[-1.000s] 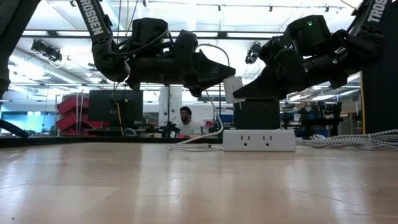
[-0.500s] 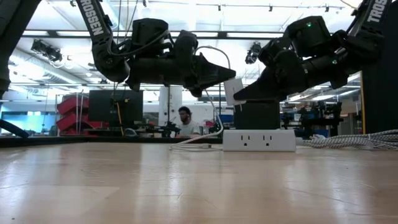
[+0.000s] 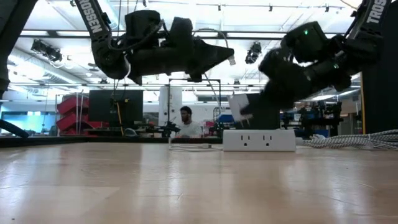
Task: Insert USB
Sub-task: Remove the white charger cable from the white charger adapter, then return to Home Position
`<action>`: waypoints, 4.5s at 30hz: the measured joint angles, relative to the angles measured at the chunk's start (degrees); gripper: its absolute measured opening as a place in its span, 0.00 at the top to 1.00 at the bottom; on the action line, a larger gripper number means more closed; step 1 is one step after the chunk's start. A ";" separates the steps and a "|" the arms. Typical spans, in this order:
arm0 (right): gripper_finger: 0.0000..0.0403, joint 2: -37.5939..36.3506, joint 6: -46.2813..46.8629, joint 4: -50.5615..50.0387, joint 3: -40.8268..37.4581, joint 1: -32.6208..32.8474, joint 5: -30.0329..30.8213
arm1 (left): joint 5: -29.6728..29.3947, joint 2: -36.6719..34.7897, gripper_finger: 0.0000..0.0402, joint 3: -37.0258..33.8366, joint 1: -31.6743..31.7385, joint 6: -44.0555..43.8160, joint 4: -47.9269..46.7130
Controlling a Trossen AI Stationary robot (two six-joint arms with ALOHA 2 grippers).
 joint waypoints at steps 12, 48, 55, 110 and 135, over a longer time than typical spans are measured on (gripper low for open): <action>0.83 -1.14 3.91 -0.61 -0.03 -0.22 -6.86 | 4.89 -3.37 1.00 -4.18 1.55 -3.22 -3.41; 0.83 -1.73 7.87 -47.66 14.44 9.90 -16.82 | 19.27 -15.13 0.64 -5.42 3.21 -4.22 -89.84; 0.83 -1.73 7.03 -58.78 17.39 11.72 -14.68 | 2.10 -15.61 0.56 3.95 3.21 -0.11 -118.75; 1.00 -73.71 -5.43 -24.48 -22.61 -15.11 -13.84 | -10.49 -97.15 1.00 -43.06 -0.79 -0.90 -64.72; 0.98 -72.50 -3.34 -23.99 -22.71 -14.88 -10.87 | -5.19 -96.77 1.00 -43.84 -0.83 -1.55 -63.25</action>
